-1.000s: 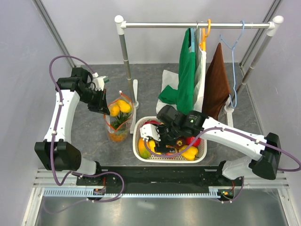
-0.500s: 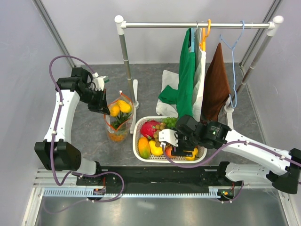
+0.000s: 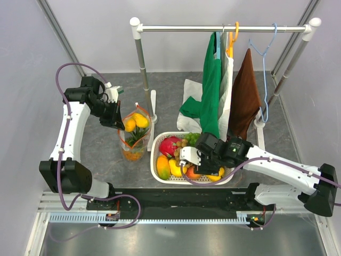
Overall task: Place the food in the zip-top bag and seal the zipper
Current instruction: Pick up the fake fruit from the bin.
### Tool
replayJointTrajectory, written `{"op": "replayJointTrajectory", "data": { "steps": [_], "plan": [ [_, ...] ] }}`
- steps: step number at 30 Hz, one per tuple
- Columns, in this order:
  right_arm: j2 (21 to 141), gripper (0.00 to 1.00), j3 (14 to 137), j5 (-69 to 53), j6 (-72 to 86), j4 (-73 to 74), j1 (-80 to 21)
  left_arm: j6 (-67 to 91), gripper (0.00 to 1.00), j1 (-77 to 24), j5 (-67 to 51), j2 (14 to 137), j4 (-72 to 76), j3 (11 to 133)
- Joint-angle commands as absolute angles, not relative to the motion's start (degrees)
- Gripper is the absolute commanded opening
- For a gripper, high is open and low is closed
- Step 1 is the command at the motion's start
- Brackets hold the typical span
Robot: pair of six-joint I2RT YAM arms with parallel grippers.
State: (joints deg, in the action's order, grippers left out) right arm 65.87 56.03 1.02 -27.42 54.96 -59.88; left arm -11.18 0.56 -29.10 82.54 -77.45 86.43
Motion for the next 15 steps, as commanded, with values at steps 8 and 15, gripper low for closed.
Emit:
{"op": "replayJointTrajectory", "data": {
  "steps": [8, 15],
  "plan": [
    [62.22, 0.71, 53.09, -1.76, -31.63, 57.06, -59.68, -10.90, 0.02, 0.62, -30.59, 80.07, -77.87, 86.57],
    [64.42, 0.79, 50.72, -1.32, -32.87, 48.18, -59.68, -11.34, 0.02, 0.53, -30.50, 79.72, -77.26, 85.96]
  ]
}}
